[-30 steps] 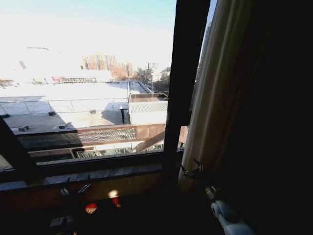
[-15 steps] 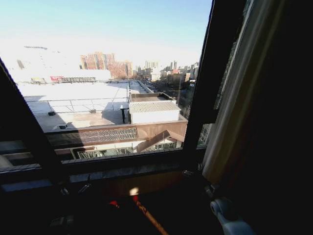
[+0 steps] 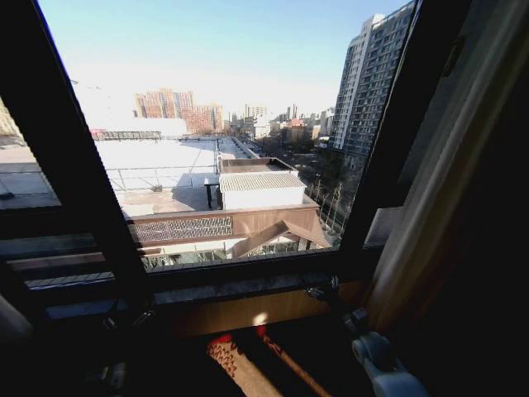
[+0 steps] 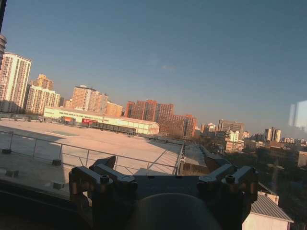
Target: Open the curtains by pulling them apart, changing their state from closed to fully open.
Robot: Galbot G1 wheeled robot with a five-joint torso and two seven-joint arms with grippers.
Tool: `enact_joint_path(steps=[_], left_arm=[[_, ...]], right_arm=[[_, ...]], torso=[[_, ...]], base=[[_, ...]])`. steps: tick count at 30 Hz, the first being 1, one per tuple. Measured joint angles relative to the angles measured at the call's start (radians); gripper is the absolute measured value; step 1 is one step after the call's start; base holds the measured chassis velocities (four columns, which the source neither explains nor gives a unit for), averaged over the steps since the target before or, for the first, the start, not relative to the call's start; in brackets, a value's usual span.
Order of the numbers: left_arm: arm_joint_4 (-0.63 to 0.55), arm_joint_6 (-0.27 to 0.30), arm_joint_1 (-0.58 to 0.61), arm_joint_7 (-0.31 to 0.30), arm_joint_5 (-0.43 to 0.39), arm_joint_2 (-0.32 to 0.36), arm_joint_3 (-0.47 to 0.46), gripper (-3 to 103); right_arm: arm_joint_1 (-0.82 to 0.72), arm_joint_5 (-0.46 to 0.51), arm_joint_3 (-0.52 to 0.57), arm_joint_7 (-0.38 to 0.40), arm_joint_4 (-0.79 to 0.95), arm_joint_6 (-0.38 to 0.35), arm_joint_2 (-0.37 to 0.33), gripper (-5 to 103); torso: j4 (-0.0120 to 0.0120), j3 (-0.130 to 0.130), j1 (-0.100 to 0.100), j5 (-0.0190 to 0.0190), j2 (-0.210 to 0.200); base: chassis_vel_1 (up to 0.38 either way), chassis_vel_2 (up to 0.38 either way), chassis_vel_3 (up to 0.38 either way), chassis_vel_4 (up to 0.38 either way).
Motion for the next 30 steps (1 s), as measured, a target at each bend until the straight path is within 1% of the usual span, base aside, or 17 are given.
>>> enact_joint_path(steps=[3,6,11,13,15,19,24,30], left_arm=[[0.0,0.0,0.0,0.0,0.0,0.0,0.0,100],[0.0,0.0,0.0,0.0,0.0,0.0,0.0,100],[0.0,0.0,0.0,0.0,0.0,0.0,0.0,100],[0.0,0.0,0.0,0.0,0.0,0.0,0.0,100],[0.0,0.0,0.0,0.0,0.0,0.0,0.0,100],[0.0,0.0,0.0,0.0,0.0,0.0,0.0,100],[0.0,0.0,0.0,0.0,0.0,0.0,0.0,100],[0.0,0.0,0.0,0.0,0.0,0.0,0.0,100]], right_arm=[[0.002,0.0,-0.002,0.0,-0.001,0.0,0.0,100],[0.005,0.0,-0.006,0.0,-0.002,-0.001,0.001,100],[0.008,0.0,-0.012,0.0,-0.002,-0.002,0.001,100],[0.008,0.0,-0.013,0.0,-0.002,-0.002,0.001,100],[0.009,-0.001,-0.016,0.0,-0.003,-0.002,0.002,100],[0.01,-0.001,-0.019,0.0,-0.003,-0.002,0.004,100],[0.012,-0.002,-0.023,0.0,-0.003,-0.003,0.007,100],[0.018,-0.001,-0.033,0.003,-0.003,-0.002,0.012,100]], torso=[[0.0,0.0,0.0,-0.0003,0.0],[0.0,0.0,0.0,0.0002,0.0],[0.0001,0.0,0.0,-0.0005,0.0],[0.0001,0.0,0.0,-0.0004,0.0],[0.0,0.0,0.0,0.0007,0.0],[-0.0001,0.0,0.0,-0.0004,0.0],[0.0,0.0,0.0,0.0002,0.0],[0.0,0.0,0.0,-0.0002,0.0]], base=[[0.378,0.321,-0.386,-0.317],[0.409,0.317,-0.404,-0.309],[0.405,0.299,-0.403,-0.309],[0.419,0.328,-0.41,-0.319],[0.388,0.317,-0.398,-0.328],[0.355,0.295,-0.369,-0.328],[0.388,0.326,-0.387,-0.329],[0.389,0.332,-0.406,-0.324]])
